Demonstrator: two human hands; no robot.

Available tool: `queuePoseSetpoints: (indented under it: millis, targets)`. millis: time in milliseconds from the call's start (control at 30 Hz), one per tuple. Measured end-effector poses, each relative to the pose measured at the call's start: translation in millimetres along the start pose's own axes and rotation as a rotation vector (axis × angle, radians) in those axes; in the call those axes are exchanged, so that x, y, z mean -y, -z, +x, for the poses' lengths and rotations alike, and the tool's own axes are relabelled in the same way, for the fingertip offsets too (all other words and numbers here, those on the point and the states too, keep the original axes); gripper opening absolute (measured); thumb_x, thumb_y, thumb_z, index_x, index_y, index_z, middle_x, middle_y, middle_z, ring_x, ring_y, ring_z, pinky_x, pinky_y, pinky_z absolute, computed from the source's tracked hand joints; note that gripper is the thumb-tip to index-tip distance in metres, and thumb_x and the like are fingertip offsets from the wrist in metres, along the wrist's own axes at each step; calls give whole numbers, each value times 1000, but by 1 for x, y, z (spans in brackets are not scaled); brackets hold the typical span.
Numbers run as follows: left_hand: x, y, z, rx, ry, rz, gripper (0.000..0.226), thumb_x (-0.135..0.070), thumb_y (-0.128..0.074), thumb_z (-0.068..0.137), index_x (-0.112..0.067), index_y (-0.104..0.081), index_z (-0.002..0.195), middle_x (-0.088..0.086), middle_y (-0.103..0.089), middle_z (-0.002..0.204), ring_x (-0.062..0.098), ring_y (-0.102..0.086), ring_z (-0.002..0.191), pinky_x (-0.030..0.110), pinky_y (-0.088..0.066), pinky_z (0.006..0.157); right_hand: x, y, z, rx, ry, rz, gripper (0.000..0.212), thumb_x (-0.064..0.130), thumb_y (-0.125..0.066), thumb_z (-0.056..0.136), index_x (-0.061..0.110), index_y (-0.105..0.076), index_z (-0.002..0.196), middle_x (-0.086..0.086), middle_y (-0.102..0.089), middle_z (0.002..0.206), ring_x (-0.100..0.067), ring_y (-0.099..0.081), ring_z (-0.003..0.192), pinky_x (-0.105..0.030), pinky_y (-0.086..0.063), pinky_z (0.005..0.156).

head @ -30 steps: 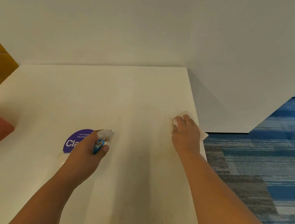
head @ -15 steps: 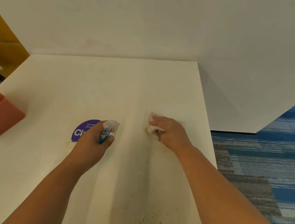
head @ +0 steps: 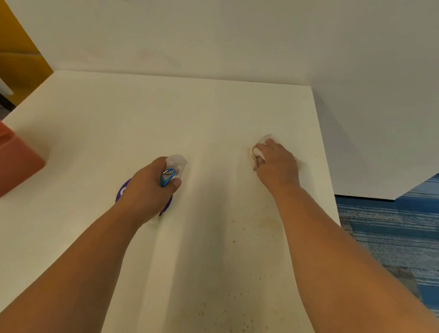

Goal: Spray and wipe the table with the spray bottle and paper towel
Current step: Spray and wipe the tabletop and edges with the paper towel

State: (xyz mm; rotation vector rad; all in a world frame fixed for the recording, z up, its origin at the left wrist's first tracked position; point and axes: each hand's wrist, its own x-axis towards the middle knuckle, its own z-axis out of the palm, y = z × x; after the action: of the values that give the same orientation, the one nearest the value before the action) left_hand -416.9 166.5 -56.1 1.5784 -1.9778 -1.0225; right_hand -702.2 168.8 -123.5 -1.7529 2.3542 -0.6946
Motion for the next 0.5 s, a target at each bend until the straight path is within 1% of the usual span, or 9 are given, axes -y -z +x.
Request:
queuePoseSetpoints:
  millis: [67,200,300,367,433,500]
  targets:
    - [-1,2,7,-23,8,36,37,-19,-58,95,-24,-53,131,-6,-63,113,20,-58,102,32,-45,88,5,-3,7,34,36,-12,28,16,-50,85,22,-62,110,-2,-49,137,-24,-45,121,-42,-35,100]
    - [-5,4,15,-57,14,63,32,-20,-57,96,-17,-51,127,-1,-60,107,23,-57,96,32,-43,79,18,-10,18,144,103,-22,28,18,-48,89,25,-60,113,2,-49,136,-21,-44,122,-45,-33,103]
    - [-7,6,15,-74,21,59,31,-20,-57,96,-16,-51,126,-1,-58,104,24,-57,94,35,-47,79,32,-15,17,203,179,21,29,17,-46,90,27,-61,113,4,-49,136,-20,-44,123,-47,-34,102]
    - [-8,7,13,-76,40,57,31,-21,-57,96,-17,-51,126,-1,-59,105,24,-58,94,36,-48,79,47,-16,10,245,262,15,31,17,-49,91,25,-61,118,1,-46,141,-20,-41,127,-42,-31,104]
    - [-8,9,9,-77,60,61,31,-21,-57,96,-17,-50,126,0,-59,106,24,-58,94,35,-47,77,59,-19,-5,277,342,38,34,18,-54,91,26,-60,123,2,-42,145,-17,-39,130,-34,-28,107]
    - [-6,12,5,-78,64,67,31,-21,-57,96,-17,-50,126,0,-59,107,24,-58,96,36,-48,80,66,-21,-27,347,369,178,38,11,-61,85,25,-63,121,4,-46,143,-14,-43,128,-22,-26,106]
